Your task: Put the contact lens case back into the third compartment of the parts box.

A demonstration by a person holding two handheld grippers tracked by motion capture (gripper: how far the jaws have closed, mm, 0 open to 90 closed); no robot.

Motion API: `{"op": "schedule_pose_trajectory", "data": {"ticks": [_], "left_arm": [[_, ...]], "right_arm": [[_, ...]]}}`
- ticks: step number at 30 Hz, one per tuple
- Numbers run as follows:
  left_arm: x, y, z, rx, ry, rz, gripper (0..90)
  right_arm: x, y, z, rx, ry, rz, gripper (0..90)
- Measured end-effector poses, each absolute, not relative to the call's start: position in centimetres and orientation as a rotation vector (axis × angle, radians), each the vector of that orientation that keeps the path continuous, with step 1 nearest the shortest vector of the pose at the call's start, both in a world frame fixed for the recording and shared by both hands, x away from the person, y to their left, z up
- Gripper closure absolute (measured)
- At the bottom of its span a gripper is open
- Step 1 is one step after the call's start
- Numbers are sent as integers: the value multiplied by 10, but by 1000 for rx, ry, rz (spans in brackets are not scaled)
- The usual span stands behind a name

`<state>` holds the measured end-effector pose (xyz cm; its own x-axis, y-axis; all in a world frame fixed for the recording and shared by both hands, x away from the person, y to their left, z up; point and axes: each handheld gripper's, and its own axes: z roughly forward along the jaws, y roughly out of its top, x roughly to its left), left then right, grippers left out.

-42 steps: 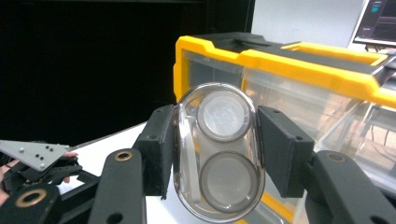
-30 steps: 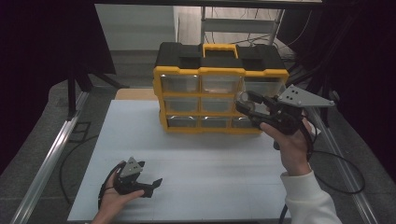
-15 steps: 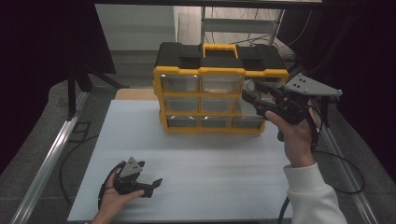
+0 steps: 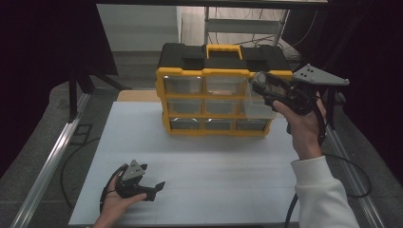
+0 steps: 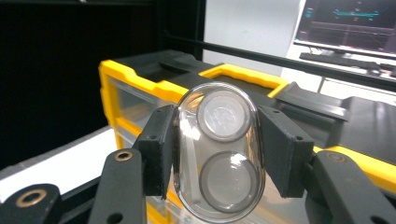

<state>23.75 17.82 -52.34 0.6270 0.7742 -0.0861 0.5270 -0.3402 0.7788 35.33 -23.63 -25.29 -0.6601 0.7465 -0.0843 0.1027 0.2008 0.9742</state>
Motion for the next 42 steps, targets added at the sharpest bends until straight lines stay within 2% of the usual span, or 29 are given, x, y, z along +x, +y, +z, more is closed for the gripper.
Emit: {"op": "schedule_pose_trajectory", "data": {"ticks": [18, 31, 33, 36, 42], "left_arm": [[238, 178, -524, 2026, 1021, 379, 68], [238, 178, -525, 2024, 1026, 380, 69], [238, 178, -525, 2024, 1025, 380, 69], [238, 178, -525, 2027, 1025, 378, 69], [238, 178, -525, 2025, 1026, 378, 69]], "right_arm": [[383, -242, -269, 906, 1889, 1353, 488], [389, -243, -275, 920, 1909, 1294, 482], [389, -243, -275, 921, 1914, 1301, 473], [389, -241, -275, 903, 1915, 1321, 393], [380, -242, -268, 873, 1873, 1393, 311]]}}
